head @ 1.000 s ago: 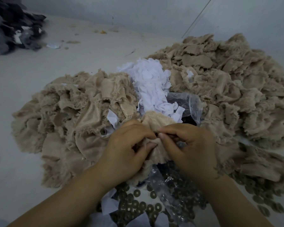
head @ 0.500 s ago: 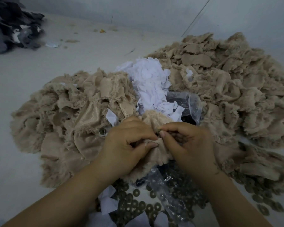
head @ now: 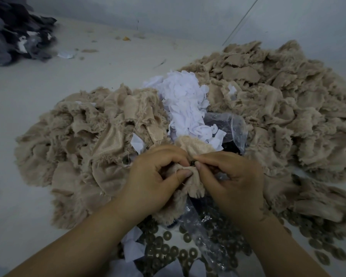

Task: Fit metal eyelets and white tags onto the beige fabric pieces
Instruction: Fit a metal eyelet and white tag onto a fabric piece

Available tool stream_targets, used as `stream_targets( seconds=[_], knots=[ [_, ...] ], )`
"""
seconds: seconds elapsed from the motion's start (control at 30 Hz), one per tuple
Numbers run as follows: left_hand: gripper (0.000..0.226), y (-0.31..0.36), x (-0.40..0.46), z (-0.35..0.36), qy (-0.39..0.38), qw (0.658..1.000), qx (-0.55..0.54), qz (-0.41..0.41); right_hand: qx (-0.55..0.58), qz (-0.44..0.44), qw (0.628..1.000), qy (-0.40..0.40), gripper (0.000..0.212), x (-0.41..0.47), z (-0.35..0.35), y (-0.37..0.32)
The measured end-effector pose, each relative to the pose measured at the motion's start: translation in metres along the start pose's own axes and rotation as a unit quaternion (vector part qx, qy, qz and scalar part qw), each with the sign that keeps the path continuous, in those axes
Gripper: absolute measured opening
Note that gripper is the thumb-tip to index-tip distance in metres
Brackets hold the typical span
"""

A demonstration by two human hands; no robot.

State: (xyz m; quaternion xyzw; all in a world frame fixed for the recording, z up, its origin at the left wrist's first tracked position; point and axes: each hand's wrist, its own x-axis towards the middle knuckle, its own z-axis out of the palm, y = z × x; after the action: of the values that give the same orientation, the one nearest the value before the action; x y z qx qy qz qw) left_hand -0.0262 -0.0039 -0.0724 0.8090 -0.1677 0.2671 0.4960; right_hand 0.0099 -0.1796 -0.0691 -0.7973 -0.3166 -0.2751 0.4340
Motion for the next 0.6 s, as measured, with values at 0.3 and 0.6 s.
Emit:
stream_targets(
  seconds=[0.3,0.6],
  knots=[
    [0.015,-0.0036,-0.0017,0.0050,0.010,0.995,0.081,0.063,0.105,0.118,0.987,0.024,0.021,-0.0020,0.0086,-0.0060],
    [0.031,0.0015,0.0003,0.0035,0.019,0.999,0.042,-0.008,0.028,0.008,1.000,-0.013,0.012,0.0006,0.0017,-0.0019]
  ],
)
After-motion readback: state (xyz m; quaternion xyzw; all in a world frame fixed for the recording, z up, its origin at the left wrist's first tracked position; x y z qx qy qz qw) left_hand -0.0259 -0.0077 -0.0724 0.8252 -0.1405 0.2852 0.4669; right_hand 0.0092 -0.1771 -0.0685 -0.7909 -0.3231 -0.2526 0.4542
